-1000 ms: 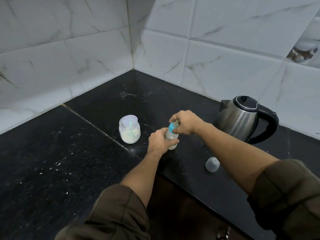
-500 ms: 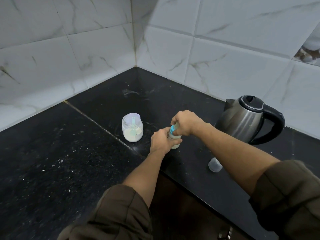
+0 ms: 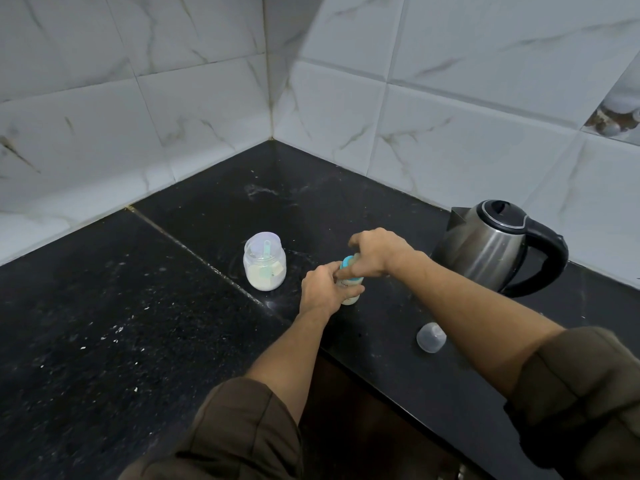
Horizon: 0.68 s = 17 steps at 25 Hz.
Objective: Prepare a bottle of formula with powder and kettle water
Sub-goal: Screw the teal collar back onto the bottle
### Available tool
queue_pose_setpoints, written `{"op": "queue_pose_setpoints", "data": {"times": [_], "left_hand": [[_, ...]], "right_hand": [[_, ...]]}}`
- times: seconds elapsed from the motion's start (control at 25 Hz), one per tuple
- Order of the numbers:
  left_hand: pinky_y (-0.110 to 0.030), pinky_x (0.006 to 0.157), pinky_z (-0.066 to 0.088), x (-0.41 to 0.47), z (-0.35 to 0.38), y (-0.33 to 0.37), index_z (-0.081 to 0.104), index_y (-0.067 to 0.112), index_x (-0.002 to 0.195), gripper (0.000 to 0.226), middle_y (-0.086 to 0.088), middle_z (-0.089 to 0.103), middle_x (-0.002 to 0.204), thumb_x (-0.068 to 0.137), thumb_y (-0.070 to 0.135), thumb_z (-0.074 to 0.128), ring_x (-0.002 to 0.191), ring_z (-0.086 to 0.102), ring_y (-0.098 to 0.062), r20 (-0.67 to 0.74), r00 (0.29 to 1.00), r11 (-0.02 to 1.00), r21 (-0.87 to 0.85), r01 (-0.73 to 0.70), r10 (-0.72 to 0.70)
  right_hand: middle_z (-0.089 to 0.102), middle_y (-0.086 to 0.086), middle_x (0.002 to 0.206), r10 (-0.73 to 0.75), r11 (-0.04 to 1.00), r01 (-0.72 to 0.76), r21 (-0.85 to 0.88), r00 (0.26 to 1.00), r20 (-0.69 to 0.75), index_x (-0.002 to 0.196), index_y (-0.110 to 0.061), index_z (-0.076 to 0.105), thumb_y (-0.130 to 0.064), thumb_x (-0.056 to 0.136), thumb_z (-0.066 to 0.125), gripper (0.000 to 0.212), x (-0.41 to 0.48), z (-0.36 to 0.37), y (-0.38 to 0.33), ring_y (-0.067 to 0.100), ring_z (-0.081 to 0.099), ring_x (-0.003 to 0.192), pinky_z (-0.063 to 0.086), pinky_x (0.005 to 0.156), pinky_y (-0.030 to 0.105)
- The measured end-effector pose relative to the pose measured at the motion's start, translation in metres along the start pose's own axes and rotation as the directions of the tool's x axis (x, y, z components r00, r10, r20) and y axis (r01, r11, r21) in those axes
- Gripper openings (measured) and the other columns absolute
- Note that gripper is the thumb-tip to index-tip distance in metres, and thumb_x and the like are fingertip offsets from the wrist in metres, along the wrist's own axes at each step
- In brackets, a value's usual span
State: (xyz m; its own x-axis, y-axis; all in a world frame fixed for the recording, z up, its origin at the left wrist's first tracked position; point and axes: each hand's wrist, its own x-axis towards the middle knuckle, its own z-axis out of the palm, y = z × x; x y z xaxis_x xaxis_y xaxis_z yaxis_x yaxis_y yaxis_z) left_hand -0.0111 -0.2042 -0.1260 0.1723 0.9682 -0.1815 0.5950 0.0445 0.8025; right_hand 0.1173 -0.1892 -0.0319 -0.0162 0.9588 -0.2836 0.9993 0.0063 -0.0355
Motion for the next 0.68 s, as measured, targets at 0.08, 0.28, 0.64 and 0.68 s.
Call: {"op": "queue_pose_setpoints", "data": {"times": [0.08,0.28,0.64,0.68], "left_hand": [[-0.042,0.106,0.052,-0.001,0.0,0.0,0.067,0.022,0.13,0.059,0.002,0.075,0.118,0.078,0.039,0.088,0.117,0.066,-0.016,0.001,1.0,1.0,0.018,-0.015,0.015],[-0.043,0.105,0.053,-0.002,-0.001,-0.001,0.07,0.024,0.127,0.058,0.004,0.076,0.116,0.075,0.038,0.091,0.114,0.067,-0.014,-0.014,1.0,1.0,-0.002,-0.022,0.022],[-0.043,0.103,0.054,0.0,-0.001,-0.001,0.071,0.024,0.123,0.054,0.005,0.077,0.11,0.075,0.04,0.09,0.111,0.068,-0.015,-0.001,1.0,1.0,0.017,-0.011,0.011],[-0.044,0.103,0.054,0.0,-0.001,-0.001,0.07,0.024,0.124,0.055,0.005,0.077,0.111,0.075,0.04,0.09,0.112,0.068,-0.015,-0.002,1.0,1.0,0.012,-0.012,0.012]], "right_hand": [[0.07,-0.001,0.115,-0.072,0.997,0.074,-0.024,0.995,0.062,0.133,-0.026,0.062,-0.049,0.074,0.079,0.065,-0.004,-0.004,0.003,0.021,0.067,0.1,0.061,0.087,0.04],[0.068,-0.001,0.083,0.005,0.999,-0.007,-0.05,0.999,-0.048,0.097,-0.016,0.073,-0.058,0.085,0.069,0.044,-0.006,0.0,0.001,0.019,0.067,0.078,0.059,0.068,0.036],[0.066,-0.001,0.114,-0.13,0.988,0.128,-0.084,0.991,-0.017,0.127,-0.027,0.062,-0.058,0.078,0.077,0.06,-0.005,0.006,0.006,0.021,0.063,0.102,0.056,0.081,0.039],[0.066,-0.002,0.116,-0.163,0.983,0.16,-0.085,0.986,-0.023,0.126,-0.027,0.064,-0.051,0.08,0.079,0.054,-0.003,0.007,0.008,0.02,0.061,0.102,0.056,0.082,0.038]]}}
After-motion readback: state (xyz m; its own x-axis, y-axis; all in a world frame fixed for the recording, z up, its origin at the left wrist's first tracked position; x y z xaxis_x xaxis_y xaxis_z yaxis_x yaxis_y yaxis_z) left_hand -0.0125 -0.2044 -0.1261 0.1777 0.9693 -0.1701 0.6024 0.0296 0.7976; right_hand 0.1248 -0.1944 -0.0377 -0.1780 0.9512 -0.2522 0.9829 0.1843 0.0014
